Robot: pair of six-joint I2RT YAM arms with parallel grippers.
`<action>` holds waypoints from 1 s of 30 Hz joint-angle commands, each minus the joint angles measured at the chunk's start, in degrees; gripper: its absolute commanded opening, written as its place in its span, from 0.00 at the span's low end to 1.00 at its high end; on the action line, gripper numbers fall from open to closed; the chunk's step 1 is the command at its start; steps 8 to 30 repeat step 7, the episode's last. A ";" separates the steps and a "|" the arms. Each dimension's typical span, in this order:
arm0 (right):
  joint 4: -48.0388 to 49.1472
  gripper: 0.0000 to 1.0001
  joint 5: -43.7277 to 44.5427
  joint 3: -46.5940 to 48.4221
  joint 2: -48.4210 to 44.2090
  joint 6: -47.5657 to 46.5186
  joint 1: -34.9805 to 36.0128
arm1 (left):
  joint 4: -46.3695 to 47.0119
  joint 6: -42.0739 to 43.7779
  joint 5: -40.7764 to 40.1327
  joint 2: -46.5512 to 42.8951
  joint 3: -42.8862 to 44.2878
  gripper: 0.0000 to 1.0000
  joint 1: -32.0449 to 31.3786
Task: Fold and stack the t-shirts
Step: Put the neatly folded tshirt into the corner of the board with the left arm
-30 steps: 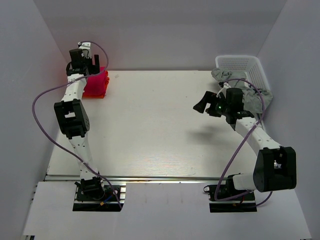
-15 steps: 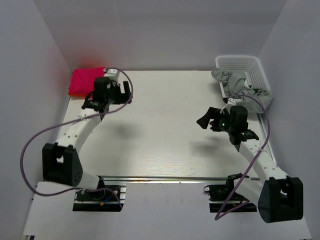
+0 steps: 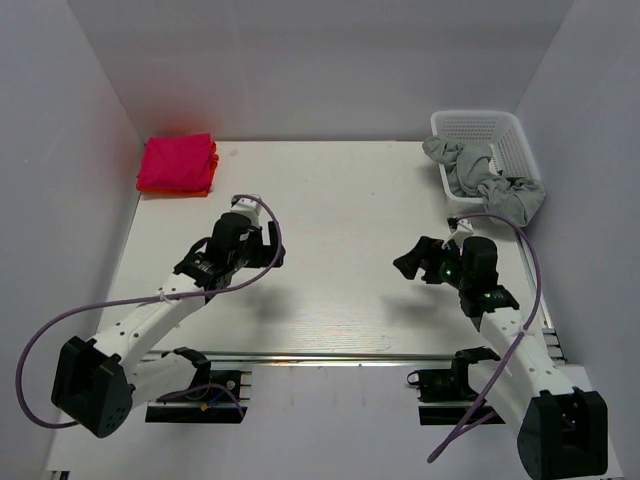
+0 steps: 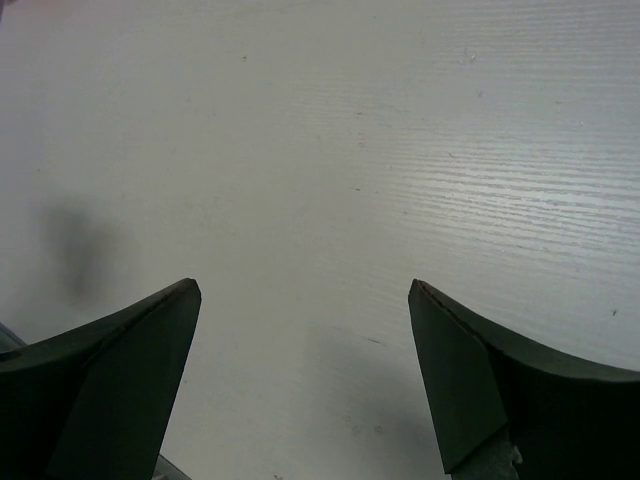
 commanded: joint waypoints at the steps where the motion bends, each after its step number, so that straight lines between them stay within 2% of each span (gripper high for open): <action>1: 5.56 0.90 -2.94 -0.87 -2.23 0.22 -0.06 | -0.46 -0.95 -6.01 -3.98 0.15 1.00 -0.69; 6: 8.47 0.90 -4.09 -2.55 -2.94 0.13 -0.14 | -2.03 0.18 -8.91 -6.09 -0.47 1.00 -1.22; 30: 8.47 0.90 -4.35 -2.29 -2.24 0.30 0.03 | -2.56 0.19 -8.92 -6.09 -0.47 1.00 -1.22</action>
